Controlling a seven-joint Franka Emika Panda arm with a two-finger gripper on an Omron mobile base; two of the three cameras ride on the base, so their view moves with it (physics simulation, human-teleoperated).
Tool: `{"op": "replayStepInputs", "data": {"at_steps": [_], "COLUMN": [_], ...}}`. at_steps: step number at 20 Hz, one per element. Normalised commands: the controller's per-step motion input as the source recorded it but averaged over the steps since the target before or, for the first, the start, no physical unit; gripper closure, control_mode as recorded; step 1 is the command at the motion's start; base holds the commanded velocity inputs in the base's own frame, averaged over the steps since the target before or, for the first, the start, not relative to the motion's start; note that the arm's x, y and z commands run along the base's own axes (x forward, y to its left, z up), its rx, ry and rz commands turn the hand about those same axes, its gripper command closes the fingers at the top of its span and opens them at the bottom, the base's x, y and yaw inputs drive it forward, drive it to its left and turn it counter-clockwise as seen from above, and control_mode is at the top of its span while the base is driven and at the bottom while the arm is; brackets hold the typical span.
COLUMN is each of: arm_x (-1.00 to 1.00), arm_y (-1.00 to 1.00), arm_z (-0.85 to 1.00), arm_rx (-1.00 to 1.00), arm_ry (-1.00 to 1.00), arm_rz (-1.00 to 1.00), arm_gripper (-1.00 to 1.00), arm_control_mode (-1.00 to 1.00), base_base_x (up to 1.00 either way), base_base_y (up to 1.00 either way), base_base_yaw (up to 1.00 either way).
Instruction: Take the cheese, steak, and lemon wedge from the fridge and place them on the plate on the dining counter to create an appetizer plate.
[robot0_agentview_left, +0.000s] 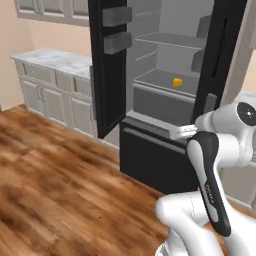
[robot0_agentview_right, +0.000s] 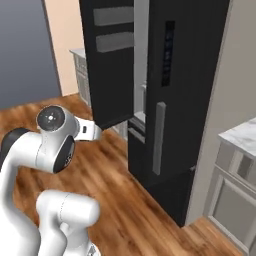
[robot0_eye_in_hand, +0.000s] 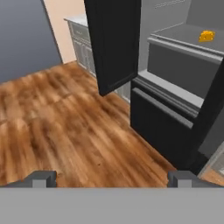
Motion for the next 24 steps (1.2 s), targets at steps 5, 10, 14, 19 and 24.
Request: {"op": "replayStepInputs", "data": {"at_steps": [5, 10, 14, 19, 24], "arm_x": [0.0, 0.0, 0.0, 0.0, 0.0], "arm_y": [0.0, 0.0, 0.0, 0.0, 0.0], "arm_z": [0.0, 0.0, 0.0, 0.0, 0.0], "arm_rx": [0.0, 0.0, 0.0, 0.0, 0.0], "arm_ry": [0.0, 0.0, 0.0, 0.0, 0.0], "arm_rz": [0.0, 0.0, 0.0, 0.0, 0.0], "arm_gripper": [-1.0, -1.0, -1.0, -1.0, -1.0], "arm_control_mode": [1.0, 1.0, 1.0, 1.0, 1.0], "base_base_x": [0.96, 0.79, 0.34, 0.32, 0.41], "base_base_y": [0.47, 0.58, 0.13, 0.16, 0.94], "base_base_yaw": [-0.58, -0.55, -0.55, -0.56, -0.44]}}
